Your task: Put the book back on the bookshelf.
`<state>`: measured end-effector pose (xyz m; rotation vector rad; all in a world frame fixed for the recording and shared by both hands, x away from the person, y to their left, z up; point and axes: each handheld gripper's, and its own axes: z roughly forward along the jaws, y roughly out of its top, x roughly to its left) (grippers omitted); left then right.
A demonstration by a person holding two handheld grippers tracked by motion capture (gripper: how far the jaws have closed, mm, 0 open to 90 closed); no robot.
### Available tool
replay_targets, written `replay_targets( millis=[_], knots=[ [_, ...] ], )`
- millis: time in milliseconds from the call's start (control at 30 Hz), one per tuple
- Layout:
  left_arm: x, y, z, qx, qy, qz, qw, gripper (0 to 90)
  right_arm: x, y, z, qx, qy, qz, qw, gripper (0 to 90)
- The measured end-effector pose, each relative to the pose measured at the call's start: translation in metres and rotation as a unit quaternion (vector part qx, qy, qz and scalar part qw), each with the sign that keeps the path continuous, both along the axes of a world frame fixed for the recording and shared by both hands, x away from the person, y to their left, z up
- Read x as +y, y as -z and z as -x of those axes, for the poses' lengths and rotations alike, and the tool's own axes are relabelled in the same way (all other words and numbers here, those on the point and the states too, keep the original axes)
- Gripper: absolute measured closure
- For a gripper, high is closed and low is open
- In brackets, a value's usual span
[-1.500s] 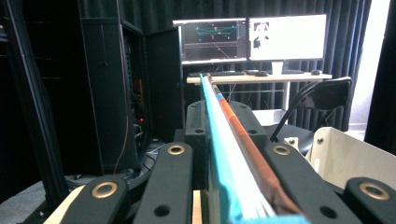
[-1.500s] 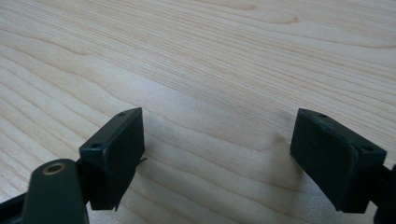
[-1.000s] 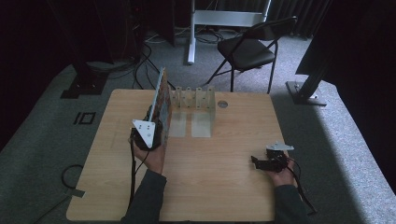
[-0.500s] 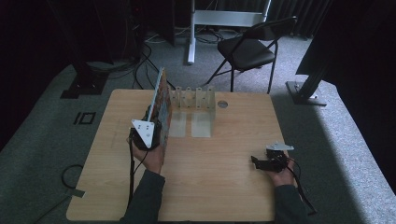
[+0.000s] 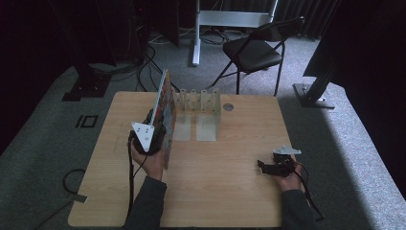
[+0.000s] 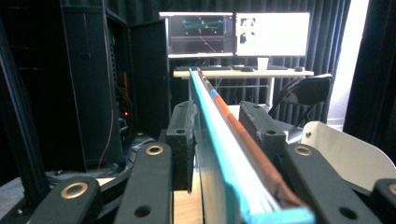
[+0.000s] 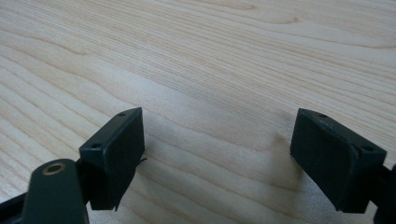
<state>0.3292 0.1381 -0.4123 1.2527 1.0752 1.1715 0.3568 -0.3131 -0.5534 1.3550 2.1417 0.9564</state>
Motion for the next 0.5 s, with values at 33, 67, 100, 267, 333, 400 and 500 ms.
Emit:
replay_targets(
  millis=[33, 67, 100, 267, 333, 400, 500],
  knots=[
    [0.0004, 0.0003, -0.0001, 0.003, 0.002, 0.0, 1.0, 66.5, 0.0, 0.0, 0.0, 0.0, 0.0, 0.0, 1.0, 17.5],
    [0.0011, 0.0005, -0.0002, 0.008, 0.005, 0.001, 1.0, 66.3, 0.0, 0.0, 0.0, 0.0, 0.0, 0.0, 1.0, 17.5],
    [0.0018, 0.0008, -0.0004, 0.011, 0.007, 0.001, 0.9999, 65.9, 0.0, 0.0, 0.0, 0.0, 0.0, 0.0, 1.0, 17.5],
    [0.0046, 0.0016, 0.0015, 0.026, 0.023, 0.004, 0.9994, 61.9, 0.0, 0.0, 0.0, 0.0, 0.0, 0.0, 1.0, 17.5],
    [0.0052, 0.0017, 0.003, 0.029, 0.026, 0.006, 0.9992, 60.4, 0.0, 0.0, 0.0, 0.0, 0.0, 0.0, 1.0, 17.5],
    [0.0061, 0.0016, 0.0046, 0.032, 0.031, 0.005, 0.999, 60.4, 0.0, 0.0, 0.0, 0.0, 0.0, 0.0, 1.0, 17.5],
    [0.0068, 0.002, 0.0066, 0.034, 0.033, 0.002, 0.9989, 59.8, 0.0, 0.0, 0.0, 0.0, 0.0, 0.0, 1.0, 17.5]
  ],
)
